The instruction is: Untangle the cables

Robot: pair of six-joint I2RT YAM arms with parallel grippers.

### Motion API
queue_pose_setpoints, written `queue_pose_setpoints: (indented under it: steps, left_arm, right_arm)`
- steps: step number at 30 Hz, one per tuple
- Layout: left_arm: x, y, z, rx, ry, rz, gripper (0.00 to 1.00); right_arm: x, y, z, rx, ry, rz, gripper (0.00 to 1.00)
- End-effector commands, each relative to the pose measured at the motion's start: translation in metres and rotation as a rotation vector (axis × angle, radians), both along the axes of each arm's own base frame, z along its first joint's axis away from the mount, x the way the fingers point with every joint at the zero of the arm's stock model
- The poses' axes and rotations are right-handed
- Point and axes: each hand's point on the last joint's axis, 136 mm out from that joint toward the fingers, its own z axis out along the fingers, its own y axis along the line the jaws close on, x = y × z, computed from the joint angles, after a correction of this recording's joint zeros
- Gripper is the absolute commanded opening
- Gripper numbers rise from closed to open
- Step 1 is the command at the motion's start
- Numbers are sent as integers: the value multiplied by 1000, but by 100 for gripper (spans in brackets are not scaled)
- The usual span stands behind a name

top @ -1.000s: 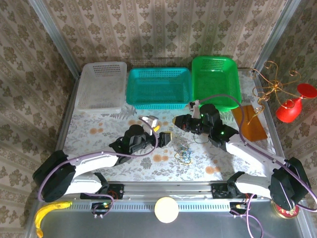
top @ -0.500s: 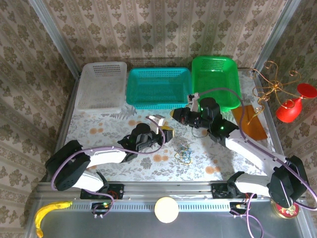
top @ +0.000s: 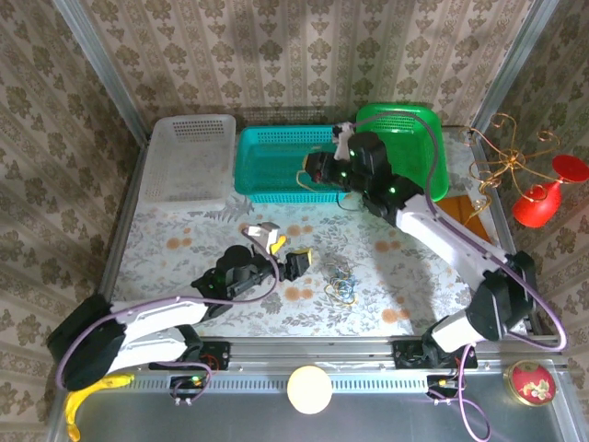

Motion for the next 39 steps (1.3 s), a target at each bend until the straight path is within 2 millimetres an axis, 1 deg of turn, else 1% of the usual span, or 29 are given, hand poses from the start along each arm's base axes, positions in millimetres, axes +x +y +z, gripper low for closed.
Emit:
queue_pose_setpoints:
  steps: [1,2,4,5,7,10,12,14,17,20,21,22,24,25,27,30,32,34,36,39]
  left_arm:
    - [5,25,1,29,18,101,100]
    - [7,33,3,32,26,133,100]
    - [11,53,4,59,58,220,100]
    - [13,62,6,65,70,258,100]
    - [16,82,7,60,102,337,100]
    - [18,101,10,19,140,404,100]
    - [19,108,12,-13,155,423,100]
    - [20,111,14,-27,160,428,100]
    - [21,112,15,-15,167,432,100]
    - [22,109,17,-2,174,421,100]
    - [23,108,18,3,177,416,100]
    - [23,106,18,10,182,411,100]
    - [23,105,19,17,186,407,100]
    - [23,105,20,18,187,408,100]
    - [23,105,22,23,188,407,100]
    - [23,108,24,43,181,414,100]
    - [23,111,26,53,175,418,100]
    - [23,113,28,53,174,425,100]
    - [25,114,29,47,171,433,100]
    - [27,113,27,35,170,429,100]
  right_arm:
    - [39,-8,-17,-193,-44,-93,0]
    - [49,-6,-19,-212,-47,-105,0]
    - [71,1,-30,-253,-46,-125,0]
    - [80,4,-31,-260,-51,-132,0]
    - [98,13,-41,-277,-46,-136,0]
    - [118,25,-56,-293,-37,-127,0]
    - [130,32,-71,-307,-23,-123,0]
    - [140,37,-92,-330,2,-122,0]
    - [153,42,-119,-351,40,-119,0]
    - [160,47,-144,-369,86,-90,0]
    - [163,48,-147,-370,97,-82,6]
    - [165,47,-150,-375,109,-73,14]
    - [168,46,-147,-368,120,-60,35]
    - [169,45,-143,-364,120,-51,41]
    - [167,44,-128,-352,112,-30,47]
    - [155,44,-99,-335,91,10,48]
    - [141,44,-81,-327,84,43,48]
    - [122,42,-66,-324,77,66,48]
    - [100,40,-56,-315,77,83,48]
    - [58,35,-55,-302,92,114,48]
